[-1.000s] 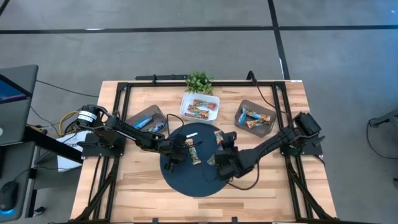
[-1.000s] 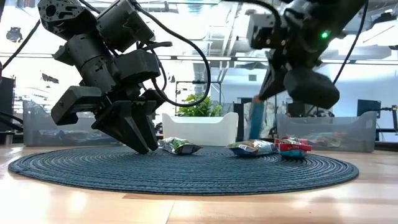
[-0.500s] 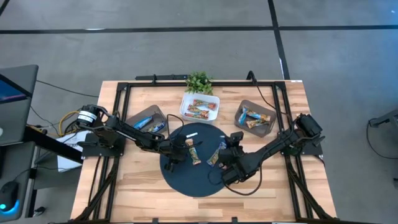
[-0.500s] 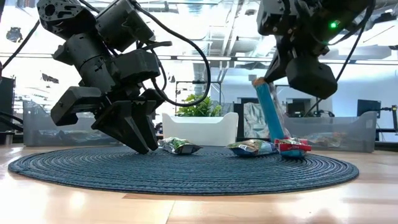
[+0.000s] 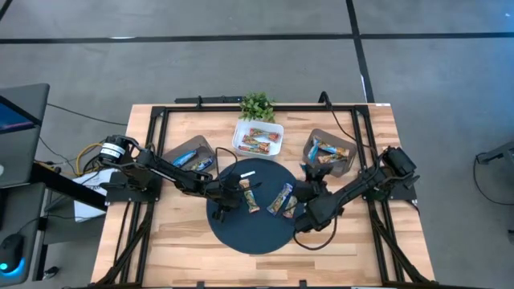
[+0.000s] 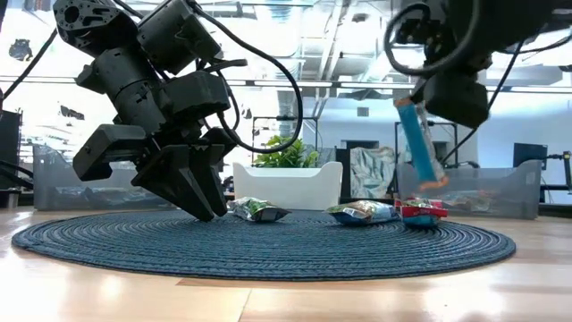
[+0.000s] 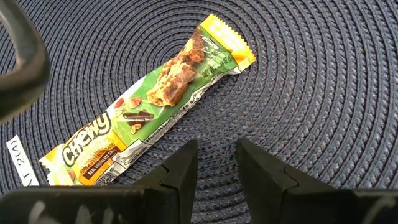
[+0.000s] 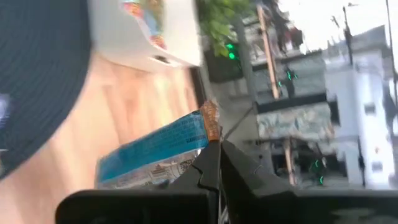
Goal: Pick and place Granola Bars by type
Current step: Put the yellow granola bar into the right black bin, then put the red granola bar into the white bin
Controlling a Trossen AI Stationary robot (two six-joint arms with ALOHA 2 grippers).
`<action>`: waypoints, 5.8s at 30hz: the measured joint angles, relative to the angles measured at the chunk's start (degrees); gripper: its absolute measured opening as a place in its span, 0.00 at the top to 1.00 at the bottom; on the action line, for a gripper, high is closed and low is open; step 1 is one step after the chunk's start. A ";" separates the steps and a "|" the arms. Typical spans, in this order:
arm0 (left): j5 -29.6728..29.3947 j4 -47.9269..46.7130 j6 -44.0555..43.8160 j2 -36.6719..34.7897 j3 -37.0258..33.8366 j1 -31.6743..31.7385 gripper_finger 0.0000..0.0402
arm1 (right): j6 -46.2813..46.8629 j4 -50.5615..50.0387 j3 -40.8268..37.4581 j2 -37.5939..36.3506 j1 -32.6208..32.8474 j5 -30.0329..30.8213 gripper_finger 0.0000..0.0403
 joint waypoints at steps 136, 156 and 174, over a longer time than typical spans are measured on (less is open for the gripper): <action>-0.55 0.14 -0.05 0.02 -0.02 0.02 0.73 | -55.93 57.98 -10.29 -6.96 -12.01 -60.09 0.55; -0.55 0.24 0.06 0.02 -0.02 0.02 0.73 | -49.41 56.03 -11.39 -6.74 -12.33 -60.19 0.62; -0.61 0.27 0.06 0.02 -0.02 0.04 0.73 | -49.56 58.90 -14.40 -6.85 -13.44 -60.46 0.85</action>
